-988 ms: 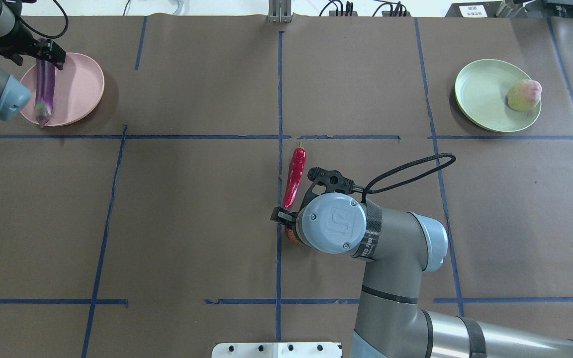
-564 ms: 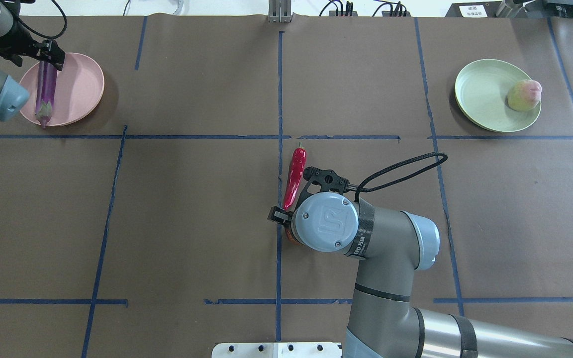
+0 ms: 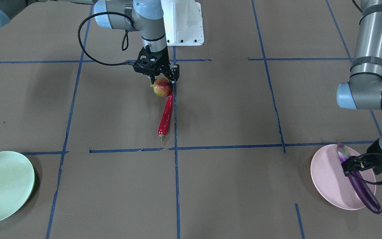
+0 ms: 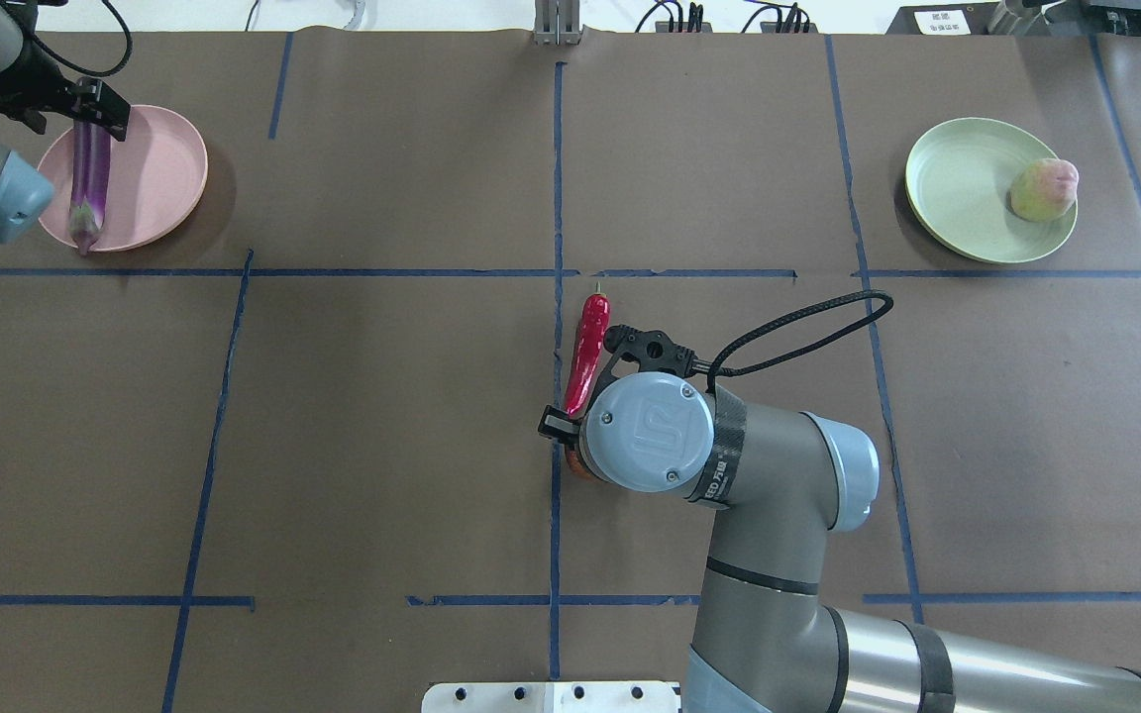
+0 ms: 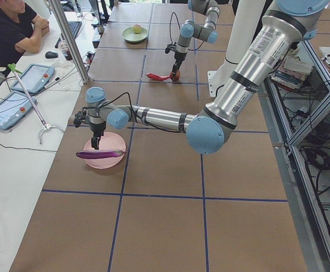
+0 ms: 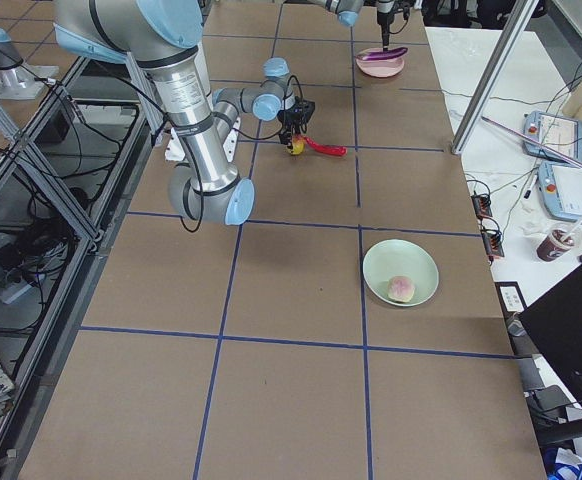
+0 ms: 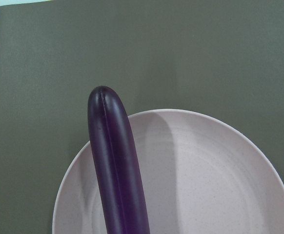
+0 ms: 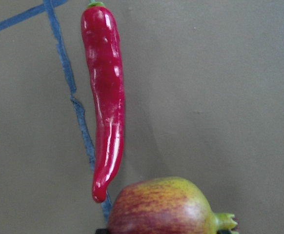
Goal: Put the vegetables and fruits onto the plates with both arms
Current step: 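Carry the pomegranate to the green plate with the right gripper while the left returns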
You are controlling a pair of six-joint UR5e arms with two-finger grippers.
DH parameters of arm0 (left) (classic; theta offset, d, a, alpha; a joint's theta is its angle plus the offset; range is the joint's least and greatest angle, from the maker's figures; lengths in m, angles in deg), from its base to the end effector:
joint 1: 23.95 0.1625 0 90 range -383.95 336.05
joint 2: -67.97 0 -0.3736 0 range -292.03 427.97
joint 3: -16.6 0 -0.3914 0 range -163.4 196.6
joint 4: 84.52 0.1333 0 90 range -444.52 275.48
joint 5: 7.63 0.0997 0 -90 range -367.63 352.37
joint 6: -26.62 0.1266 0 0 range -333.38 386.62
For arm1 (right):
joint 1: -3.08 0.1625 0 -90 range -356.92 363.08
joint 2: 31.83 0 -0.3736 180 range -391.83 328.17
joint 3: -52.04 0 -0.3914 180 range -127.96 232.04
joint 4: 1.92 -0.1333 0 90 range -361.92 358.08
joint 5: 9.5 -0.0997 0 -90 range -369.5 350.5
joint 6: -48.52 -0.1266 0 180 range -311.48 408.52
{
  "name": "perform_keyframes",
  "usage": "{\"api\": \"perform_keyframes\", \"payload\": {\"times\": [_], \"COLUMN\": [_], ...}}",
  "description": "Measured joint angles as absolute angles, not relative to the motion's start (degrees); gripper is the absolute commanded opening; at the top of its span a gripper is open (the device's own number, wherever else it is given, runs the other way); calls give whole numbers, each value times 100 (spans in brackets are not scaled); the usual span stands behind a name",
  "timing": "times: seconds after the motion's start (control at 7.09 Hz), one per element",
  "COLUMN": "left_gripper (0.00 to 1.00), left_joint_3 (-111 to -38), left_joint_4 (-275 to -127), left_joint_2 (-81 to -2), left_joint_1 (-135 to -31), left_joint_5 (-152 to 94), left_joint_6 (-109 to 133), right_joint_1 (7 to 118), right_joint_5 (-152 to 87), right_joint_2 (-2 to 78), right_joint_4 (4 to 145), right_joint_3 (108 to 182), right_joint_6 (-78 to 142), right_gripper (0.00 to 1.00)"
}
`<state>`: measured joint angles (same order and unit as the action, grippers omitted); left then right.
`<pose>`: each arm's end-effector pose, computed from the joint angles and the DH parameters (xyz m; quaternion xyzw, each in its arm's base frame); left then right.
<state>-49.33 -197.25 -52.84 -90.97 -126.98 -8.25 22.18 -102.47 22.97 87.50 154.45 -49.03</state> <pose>0.2159 -0.6917 0.4845 0.0969 0.3334 -0.0328 0.9372 -0.5632 -0.3292 0.1887 0.0175 -0.4084 0.2000 0.8904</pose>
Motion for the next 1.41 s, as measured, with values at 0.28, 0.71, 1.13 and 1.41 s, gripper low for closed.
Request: {"api": "perform_keyframes", "payload": {"times": [0.28,0.71,1.13,1.41], "left_gripper": [100,100,100,100], "left_joint_3": [-5269,-6076,-6226,-6227], "left_joint_4": [-19713,-19737,-19748,-19739], "left_joint_2": [-5305,-5449,-5998,-6404], "left_joint_1": [-9011,-8199,-7467,-7003], "left_joint_5": [-13035,-13236,-13224,-12933], "left_joint_6": [-1707,-3436,-3996,-4036], "right_joint_1": [2458,3262,4868,5704], "right_joint_5": [-10473,-10822,-11430,-11726], "right_joint_2": [2546,3233,3492,3444], "right_joint_4": [9429,9674,9639,9340], "right_joint_3": [16247,16830,16123,15210], "right_joint_6": [-4608,-3460,-1490,-584], "right_gripper": [0,0,0,0]}}
